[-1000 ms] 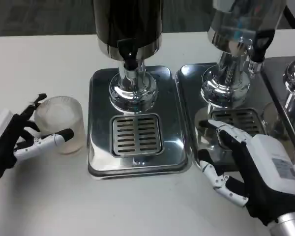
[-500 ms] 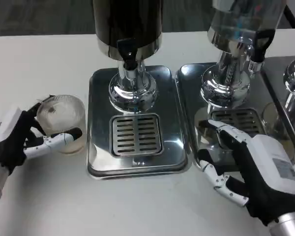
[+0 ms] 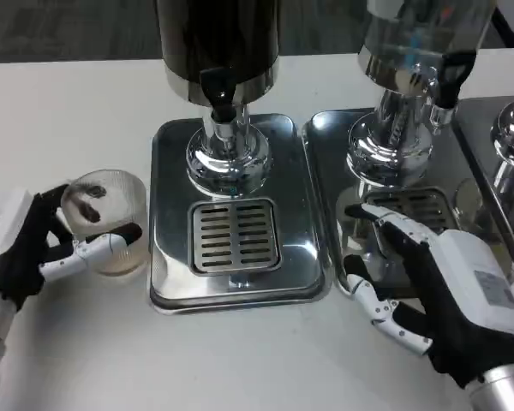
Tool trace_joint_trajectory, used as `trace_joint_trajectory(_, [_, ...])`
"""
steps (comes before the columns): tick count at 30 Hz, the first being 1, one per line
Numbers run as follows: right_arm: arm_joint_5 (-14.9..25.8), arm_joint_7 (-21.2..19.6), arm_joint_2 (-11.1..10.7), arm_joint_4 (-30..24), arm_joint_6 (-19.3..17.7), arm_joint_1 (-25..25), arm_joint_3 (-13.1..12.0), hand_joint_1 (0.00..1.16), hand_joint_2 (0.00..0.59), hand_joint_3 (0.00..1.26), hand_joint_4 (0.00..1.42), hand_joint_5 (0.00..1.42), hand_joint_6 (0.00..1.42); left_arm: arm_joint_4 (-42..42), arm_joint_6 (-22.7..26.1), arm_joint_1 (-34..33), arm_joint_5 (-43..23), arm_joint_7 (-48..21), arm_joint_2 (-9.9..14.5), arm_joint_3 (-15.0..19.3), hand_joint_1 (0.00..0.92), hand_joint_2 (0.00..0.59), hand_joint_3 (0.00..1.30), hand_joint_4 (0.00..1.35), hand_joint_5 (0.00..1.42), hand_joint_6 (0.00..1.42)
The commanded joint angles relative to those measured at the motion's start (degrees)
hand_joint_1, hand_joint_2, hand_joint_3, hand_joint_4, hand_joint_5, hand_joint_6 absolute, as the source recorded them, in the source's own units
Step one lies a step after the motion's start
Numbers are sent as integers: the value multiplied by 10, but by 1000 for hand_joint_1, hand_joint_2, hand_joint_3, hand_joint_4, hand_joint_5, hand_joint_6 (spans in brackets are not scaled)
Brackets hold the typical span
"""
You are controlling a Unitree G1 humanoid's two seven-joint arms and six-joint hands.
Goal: Grasp the cup under the faucet to collect the drink, then remove the cup.
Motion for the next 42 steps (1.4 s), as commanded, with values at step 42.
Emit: trace_joint_trajectory(42, [14, 13, 9, -46, 22, 30, -11, 354, 437, 241, 197, 220, 363, -38, -49, -38, 44, 24, -40, -13, 251, 173, 483, 589, 945, 1273])
